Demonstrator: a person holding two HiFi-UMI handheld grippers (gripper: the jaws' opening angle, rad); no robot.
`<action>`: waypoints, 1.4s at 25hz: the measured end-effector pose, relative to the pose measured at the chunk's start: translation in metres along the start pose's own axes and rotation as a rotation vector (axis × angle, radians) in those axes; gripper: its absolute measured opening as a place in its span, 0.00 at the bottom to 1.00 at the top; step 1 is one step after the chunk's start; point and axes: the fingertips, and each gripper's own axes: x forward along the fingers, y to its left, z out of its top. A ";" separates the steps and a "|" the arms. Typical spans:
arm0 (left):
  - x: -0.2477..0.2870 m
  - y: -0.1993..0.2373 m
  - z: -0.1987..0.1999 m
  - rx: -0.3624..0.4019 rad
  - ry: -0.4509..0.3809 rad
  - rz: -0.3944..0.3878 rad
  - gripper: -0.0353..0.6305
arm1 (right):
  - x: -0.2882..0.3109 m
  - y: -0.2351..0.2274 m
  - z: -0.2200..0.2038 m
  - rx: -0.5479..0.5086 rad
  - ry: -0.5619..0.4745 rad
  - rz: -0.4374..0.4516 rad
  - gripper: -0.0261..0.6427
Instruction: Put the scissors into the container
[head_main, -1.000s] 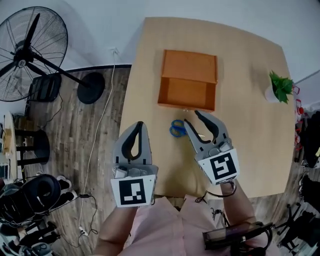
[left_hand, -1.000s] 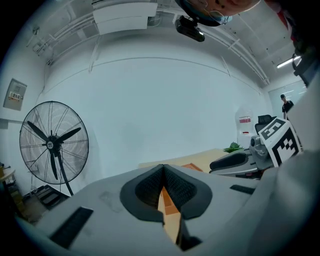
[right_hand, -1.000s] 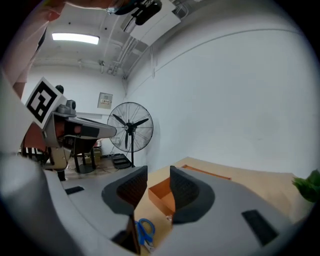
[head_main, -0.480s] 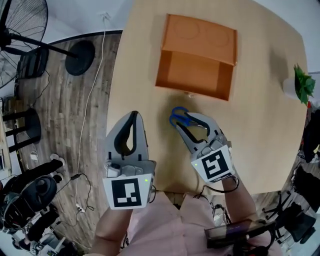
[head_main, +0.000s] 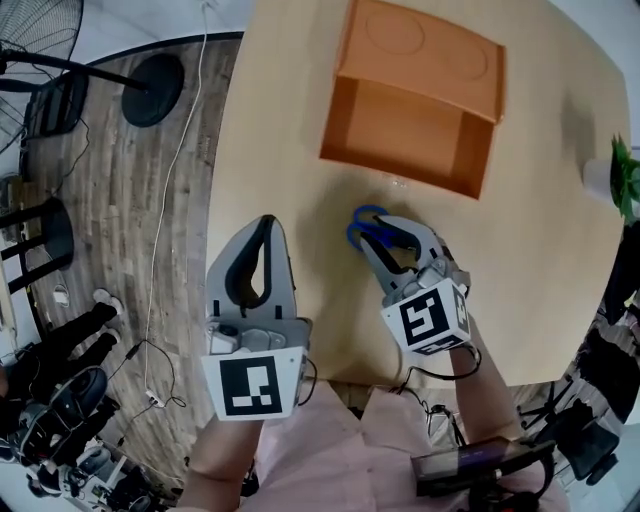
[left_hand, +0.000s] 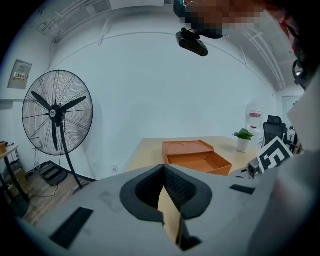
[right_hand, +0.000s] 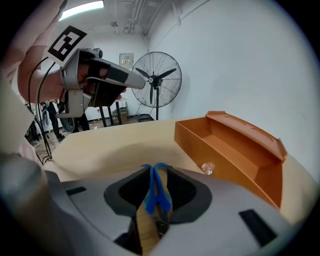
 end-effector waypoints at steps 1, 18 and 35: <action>-0.002 -0.003 0.001 -0.001 -0.001 0.001 0.06 | -0.003 -0.001 -0.003 -0.002 0.007 0.003 0.20; -0.011 0.011 0.017 0.021 -0.061 -0.037 0.06 | -0.001 -0.002 0.025 0.091 -0.045 -0.045 0.16; -0.087 -0.037 0.129 0.123 -0.331 -0.091 0.06 | -0.183 -0.060 0.153 0.103 -0.486 -0.419 0.15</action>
